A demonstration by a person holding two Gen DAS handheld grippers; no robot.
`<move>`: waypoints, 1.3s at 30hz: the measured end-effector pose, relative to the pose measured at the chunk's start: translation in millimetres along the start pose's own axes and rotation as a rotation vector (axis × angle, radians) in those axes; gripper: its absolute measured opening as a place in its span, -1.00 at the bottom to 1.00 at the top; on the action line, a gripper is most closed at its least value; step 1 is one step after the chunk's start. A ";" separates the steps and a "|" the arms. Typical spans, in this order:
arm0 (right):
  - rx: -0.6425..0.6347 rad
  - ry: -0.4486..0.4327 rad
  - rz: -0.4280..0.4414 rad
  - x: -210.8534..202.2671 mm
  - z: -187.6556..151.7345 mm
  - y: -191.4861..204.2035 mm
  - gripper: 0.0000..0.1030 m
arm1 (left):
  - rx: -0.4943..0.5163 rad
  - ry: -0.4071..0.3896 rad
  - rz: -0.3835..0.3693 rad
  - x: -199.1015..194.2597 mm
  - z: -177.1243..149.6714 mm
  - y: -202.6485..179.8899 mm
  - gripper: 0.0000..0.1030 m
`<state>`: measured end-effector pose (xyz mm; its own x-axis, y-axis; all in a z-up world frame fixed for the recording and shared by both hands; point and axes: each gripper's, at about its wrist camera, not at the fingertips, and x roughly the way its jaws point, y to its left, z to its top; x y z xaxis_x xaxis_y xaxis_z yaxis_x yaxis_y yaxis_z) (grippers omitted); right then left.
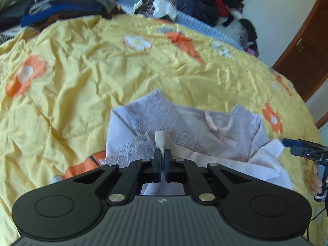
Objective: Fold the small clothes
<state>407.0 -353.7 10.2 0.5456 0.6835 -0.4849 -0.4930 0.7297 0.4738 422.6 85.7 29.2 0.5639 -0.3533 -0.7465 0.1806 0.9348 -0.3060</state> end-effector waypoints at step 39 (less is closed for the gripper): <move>0.129 0.086 0.080 55.5 37.4 -23.0 -0.65 | -0.167 -0.012 -0.013 11.3 -2.4 47.7 -0.94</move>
<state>474.0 -333.2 -0.1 0.4452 0.7425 -0.5005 -0.4382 0.6681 0.6013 435.7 126.2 4.8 0.5722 -0.3640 -0.7349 0.0524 0.9105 -0.4102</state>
